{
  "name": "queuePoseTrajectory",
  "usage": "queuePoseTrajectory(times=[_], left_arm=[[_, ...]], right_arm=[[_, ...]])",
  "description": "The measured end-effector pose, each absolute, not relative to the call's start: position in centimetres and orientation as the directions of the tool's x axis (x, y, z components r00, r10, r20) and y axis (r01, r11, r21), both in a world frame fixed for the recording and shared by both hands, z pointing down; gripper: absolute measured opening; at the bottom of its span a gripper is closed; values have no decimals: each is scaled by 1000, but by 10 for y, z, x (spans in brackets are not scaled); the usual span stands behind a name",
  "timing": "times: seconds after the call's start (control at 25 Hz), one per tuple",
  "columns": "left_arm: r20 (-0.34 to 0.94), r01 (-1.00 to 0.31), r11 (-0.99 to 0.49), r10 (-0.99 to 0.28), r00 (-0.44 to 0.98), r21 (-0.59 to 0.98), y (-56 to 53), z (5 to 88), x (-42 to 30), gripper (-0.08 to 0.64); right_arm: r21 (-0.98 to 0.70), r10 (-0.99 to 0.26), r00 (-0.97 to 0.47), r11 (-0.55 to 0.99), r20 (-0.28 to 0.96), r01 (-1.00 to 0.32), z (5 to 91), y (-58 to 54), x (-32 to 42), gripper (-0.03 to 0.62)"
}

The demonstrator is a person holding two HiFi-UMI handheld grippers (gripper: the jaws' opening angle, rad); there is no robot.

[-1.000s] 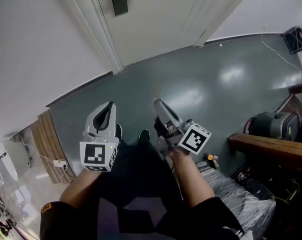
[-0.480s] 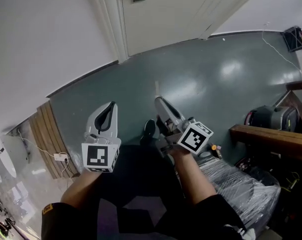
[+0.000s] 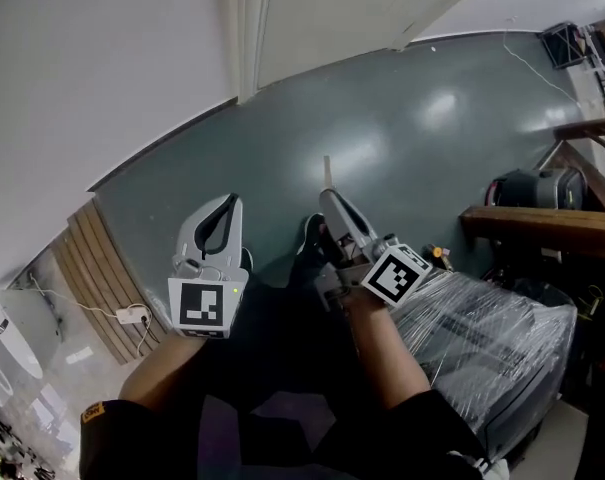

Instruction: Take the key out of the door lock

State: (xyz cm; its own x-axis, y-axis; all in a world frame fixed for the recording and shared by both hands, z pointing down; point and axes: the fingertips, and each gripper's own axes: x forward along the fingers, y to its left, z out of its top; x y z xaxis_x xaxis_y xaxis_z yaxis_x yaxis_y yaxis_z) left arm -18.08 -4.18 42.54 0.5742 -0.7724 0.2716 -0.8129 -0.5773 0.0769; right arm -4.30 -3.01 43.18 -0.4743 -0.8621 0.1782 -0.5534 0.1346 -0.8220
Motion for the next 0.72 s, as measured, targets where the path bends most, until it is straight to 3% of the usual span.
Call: queuePoseTrajectory(times=[0.72], left_arm=[[243, -729, -679, -696, 675, 80, 48, 397, -163, 18]], right_arm=[[-657, -902, -367, 135, 229, -742, 395, 87, -47, 15]])
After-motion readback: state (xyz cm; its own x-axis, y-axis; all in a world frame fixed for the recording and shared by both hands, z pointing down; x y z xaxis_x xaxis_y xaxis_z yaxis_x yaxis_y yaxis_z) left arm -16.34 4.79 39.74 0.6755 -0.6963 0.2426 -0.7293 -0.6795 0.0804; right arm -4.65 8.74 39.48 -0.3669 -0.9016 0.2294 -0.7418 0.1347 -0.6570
